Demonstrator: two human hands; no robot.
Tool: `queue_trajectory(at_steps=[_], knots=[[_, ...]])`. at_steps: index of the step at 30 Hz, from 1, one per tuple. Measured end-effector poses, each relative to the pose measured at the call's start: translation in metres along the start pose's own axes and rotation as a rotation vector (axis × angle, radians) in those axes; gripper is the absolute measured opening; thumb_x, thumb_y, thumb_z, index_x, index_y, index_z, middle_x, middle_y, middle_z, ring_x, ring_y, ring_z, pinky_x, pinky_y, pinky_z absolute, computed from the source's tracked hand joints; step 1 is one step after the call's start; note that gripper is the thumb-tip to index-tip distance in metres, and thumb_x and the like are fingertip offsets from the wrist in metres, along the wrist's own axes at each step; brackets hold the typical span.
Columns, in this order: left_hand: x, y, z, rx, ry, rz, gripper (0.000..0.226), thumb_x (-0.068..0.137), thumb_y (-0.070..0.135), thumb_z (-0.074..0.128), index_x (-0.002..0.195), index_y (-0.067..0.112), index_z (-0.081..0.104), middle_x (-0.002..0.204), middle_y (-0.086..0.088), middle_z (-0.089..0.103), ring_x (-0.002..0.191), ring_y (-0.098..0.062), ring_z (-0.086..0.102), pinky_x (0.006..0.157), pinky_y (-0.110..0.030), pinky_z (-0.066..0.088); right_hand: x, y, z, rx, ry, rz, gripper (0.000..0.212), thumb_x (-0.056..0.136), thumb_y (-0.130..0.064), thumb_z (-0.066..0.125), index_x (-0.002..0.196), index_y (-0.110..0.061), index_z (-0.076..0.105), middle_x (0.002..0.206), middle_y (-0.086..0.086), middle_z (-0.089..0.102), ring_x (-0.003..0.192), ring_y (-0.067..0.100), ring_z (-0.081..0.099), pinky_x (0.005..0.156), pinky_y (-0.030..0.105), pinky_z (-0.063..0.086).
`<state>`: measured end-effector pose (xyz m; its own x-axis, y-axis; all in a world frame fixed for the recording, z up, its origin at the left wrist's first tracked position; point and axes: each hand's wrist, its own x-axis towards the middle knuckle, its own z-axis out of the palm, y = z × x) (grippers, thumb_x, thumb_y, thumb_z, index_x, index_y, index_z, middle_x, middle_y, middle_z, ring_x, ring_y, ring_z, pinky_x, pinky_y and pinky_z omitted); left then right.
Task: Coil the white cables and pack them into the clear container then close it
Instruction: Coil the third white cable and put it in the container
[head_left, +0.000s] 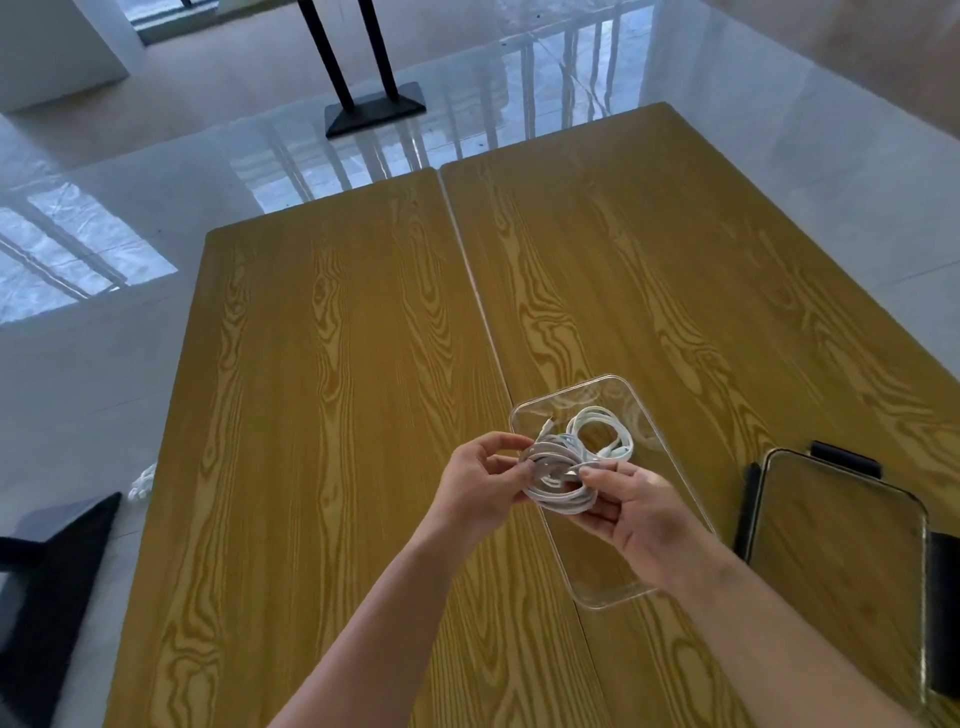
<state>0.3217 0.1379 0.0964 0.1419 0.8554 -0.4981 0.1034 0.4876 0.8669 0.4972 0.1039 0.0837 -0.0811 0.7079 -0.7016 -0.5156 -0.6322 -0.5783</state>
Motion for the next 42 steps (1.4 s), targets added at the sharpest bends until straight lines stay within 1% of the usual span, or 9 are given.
queue_trajectory(at_steps=[2,6,11,17,22,25,31,35,42], knots=[[0.006,-0.002,0.006,0.061,-0.016,-0.012,0.018,0.087,0.008,0.074,0.104,0.011,0.068,0.084,-0.008,0.076,0.076,-0.018,0.074,0.073,-0.032,0.061,0.001,0.0,-0.009,-0.048,0.035,-0.013,0.013,0.091,0.0,0.063,0.103,0.003,0.063,0.096,0.02,0.075,0.081,0.026,0.075,0.071,0.034,0.062],[0.019,-0.008,0.021,0.266,-0.01,-0.011,0.013,0.086,0.016,0.076,0.096,0.022,0.071,0.084,-0.005,0.075,0.075,-0.016,0.071,0.077,-0.036,0.062,0.003,-0.001,-0.029,-0.173,0.054,-0.039,0.017,0.091,-0.007,0.066,0.105,0.003,0.064,0.099,0.02,0.076,0.09,0.029,0.075,0.08,0.037,0.059],[0.032,-0.009,0.04,0.514,-0.082,-0.031,0.01,0.089,0.024,0.071,0.098,0.025,0.069,0.089,-0.002,0.073,0.072,-0.014,0.069,0.059,-0.027,0.058,0.008,-0.002,-0.05,-0.509,0.098,-0.054,0.022,0.084,-0.011,0.077,0.103,-0.006,0.068,0.103,0.016,0.074,0.097,0.03,0.073,0.09,0.044,0.059],[0.043,-0.013,0.059,0.843,-0.205,0.006,0.012,0.096,0.021,0.06,0.106,0.023,0.065,0.096,0.005,0.069,0.068,-0.009,0.063,0.052,-0.019,0.047,0.017,0.003,-0.063,-0.872,0.154,-0.017,0.01,0.086,-0.02,0.075,0.093,-0.023,0.069,0.09,0.003,0.075,0.09,0.023,0.074,0.085,0.044,0.061],[0.056,-0.021,0.071,0.991,-0.284,-0.02,0.01,0.095,0.017,0.06,0.101,0.025,0.061,0.099,0.001,0.068,0.073,-0.014,0.063,0.059,-0.026,0.052,0.021,0.006,-0.071,-1.141,0.17,-0.014,0.014,0.087,-0.022,0.071,0.097,-0.03,0.069,0.088,-0.009,0.072,0.081,0.014,0.071,0.073,0.035,0.063],[0.062,-0.026,0.077,1.032,-0.337,-0.05,0.011,0.095,0.017,0.061,0.104,0.024,0.061,0.099,0.001,0.067,0.078,-0.016,0.067,0.063,-0.029,0.057,0.021,0.007,-0.075,-1.227,0.177,-0.033,0.017,0.085,-0.019,0.073,0.098,-0.029,0.067,0.09,-0.008,0.07,0.076,0.013,0.07,0.062,0.028,0.061],[0.073,-0.036,0.084,1.124,-0.373,-0.076,0.015,0.093,0.012,0.06,0.102,0.024,0.062,0.099,0.003,0.066,0.086,-0.014,0.064,0.068,-0.027,0.054,0.032,0.008,-0.076,-1.335,0.219,-0.022,0.019,0.086,-0.013,0.069,0.101,-0.022,0.063,0.094,-0.003,0.066,0.078,0.015,0.067,0.057,0.027,0.057],[0.077,-0.042,0.087,1.146,-0.387,-0.106,0.02,0.091,0.007,0.056,0.099,0.023,0.062,0.096,0.002,0.067,0.085,-0.017,0.066,0.062,-0.026,0.052,0.036,0.005,-0.075,-1.424,0.221,-0.027,0.013,0.088,-0.006,0.062,0.099,-0.013,0.063,0.091,0.002,0.065,0.078,0.018,0.065,0.058,0.028,0.053],[0.083,-0.05,0.09,1.184,-0.359,-0.065,0.026,0.09,-0.003,0.053,0.096,0.02,0.063,0.094,0.0,0.065,0.076,-0.016,0.061,0.055,-0.022,0.048,0.045,0.007,-0.071,-1.471,0.234,-0.029,0.018,0.089,0.002,0.053,0.097,-0.012,0.061,0.094,0.006,0.064,0.083,0.021,0.063,0.065,0.033,0.055]])
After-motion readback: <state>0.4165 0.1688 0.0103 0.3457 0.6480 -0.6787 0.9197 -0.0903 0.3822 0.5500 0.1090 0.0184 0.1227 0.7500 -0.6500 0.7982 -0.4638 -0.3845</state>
